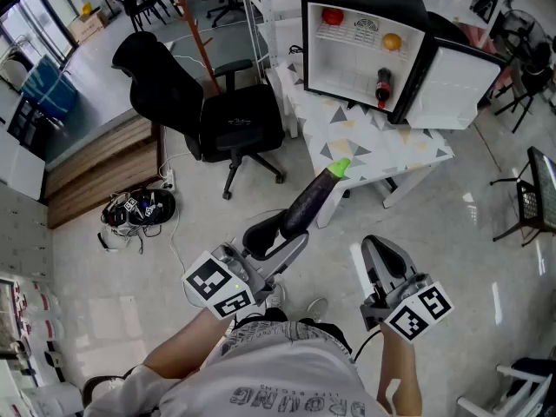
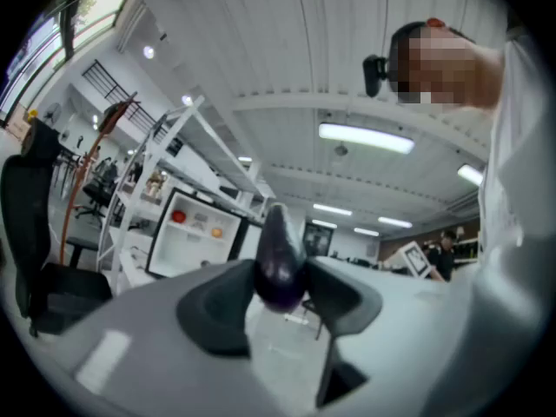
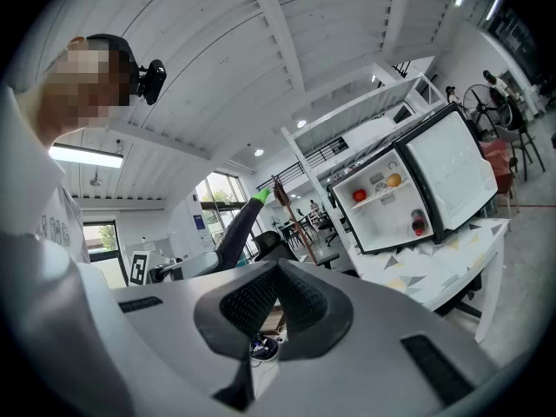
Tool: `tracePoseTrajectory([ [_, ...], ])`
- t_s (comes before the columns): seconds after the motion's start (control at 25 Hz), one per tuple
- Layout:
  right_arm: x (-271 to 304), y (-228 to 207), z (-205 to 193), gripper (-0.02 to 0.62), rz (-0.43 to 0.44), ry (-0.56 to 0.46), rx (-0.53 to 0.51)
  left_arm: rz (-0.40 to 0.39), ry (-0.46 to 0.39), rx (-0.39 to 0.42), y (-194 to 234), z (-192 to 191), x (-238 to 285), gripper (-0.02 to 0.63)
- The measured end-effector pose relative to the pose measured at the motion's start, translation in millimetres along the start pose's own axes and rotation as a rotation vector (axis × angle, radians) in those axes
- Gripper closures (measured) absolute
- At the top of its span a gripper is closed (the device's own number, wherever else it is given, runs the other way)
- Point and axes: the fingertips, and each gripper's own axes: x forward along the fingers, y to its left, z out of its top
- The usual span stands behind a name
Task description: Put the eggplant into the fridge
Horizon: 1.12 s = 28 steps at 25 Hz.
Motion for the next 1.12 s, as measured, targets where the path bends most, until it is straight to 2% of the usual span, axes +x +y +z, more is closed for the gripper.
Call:
tracePoseTrajectory([
  [0.56,-3,-8,3,0.592,0.003,-0.017,0.014,0.011,0.02,-0.012,-2,-12,6,0.41],
  [1.12,-31,-17,-5,0.592,0.045,0.014,-0.004,0.046,0.025,-0.012,-30,-32,16,0.41],
])
